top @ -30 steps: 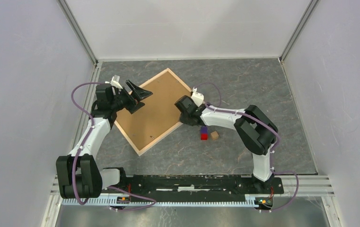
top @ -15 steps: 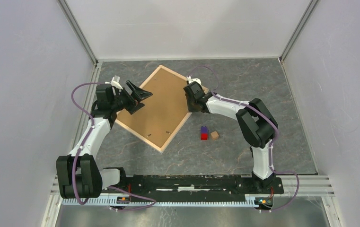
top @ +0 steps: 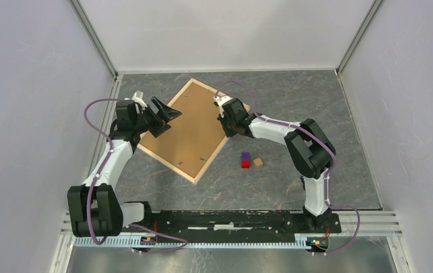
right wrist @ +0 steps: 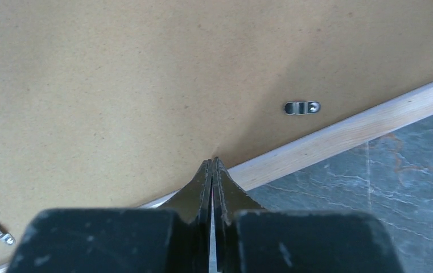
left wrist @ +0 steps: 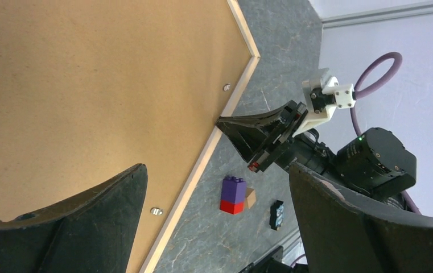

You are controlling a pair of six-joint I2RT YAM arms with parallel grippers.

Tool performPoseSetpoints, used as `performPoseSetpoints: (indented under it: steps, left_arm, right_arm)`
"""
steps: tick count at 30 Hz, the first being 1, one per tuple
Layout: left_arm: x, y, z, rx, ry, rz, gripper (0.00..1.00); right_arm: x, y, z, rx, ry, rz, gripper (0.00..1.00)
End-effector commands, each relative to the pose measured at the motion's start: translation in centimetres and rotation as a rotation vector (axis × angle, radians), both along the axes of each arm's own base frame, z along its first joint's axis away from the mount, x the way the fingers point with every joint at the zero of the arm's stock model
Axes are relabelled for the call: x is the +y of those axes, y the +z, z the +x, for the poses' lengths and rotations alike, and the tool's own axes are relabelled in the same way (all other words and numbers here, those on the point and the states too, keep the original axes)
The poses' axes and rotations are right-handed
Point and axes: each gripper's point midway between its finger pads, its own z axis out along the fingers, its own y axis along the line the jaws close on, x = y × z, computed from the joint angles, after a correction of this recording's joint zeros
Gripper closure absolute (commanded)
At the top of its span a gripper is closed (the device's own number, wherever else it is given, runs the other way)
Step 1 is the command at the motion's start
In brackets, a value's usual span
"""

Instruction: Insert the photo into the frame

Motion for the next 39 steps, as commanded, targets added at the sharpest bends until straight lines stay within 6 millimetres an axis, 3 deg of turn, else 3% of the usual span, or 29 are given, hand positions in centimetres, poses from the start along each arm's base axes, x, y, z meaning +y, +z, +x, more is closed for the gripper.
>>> performPoseSetpoints:
  steps: [1,8,12,15,22,26,34,39]
  left_arm:
    - [1.5,0.6,1.3,-0.043,0.028,0.127,0.00]
    - [3.0,-0.5,3.8,0.063,0.118,0.170,0.00]
    - [5.4,-1.1,7.3,0.078,0.238,0.232,0.00]
    - [6.8,-3.0,10.5,0.109,0.281,0.248,0.00]
    - [8.9,-6.8,16.1,0.117,0.233,0.302,0.00]
    - [9.7,-9.5,16.7,0.171,0.194,0.300,0.00]
    - [9.0,-13.4,15.6,0.300,0.150,0.268,0.00]
    - [8.0,-14.4,12.0,0.432,0.168,0.197,0.00]
  right_arm:
    - [-1.1,-2.9,-3.4,0.195,-0.092,-0.004,0.86]
    - [0.4,0.7,-3.7,0.131,-0.162,0.219,0.40]
    - [-0.4,1.9,-3.6,0.112,-0.207,0.223,0.14]
    - [-0.7,2.0,-3.6,0.140,-0.252,0.212,0.02]
    - [-1.4,1.2,-3.4,0.173,-0.342,0.215,0.02]
    - [-1.1,0.7,-3.0,0.188,-0.347,0.215,0.02]
    - [0.4,-0.9,-2.4,0.241,-0.322,0.239,0.02]
    - [1.0,-0.7,-1.8,0.226,-0.300,0.254,0.04]
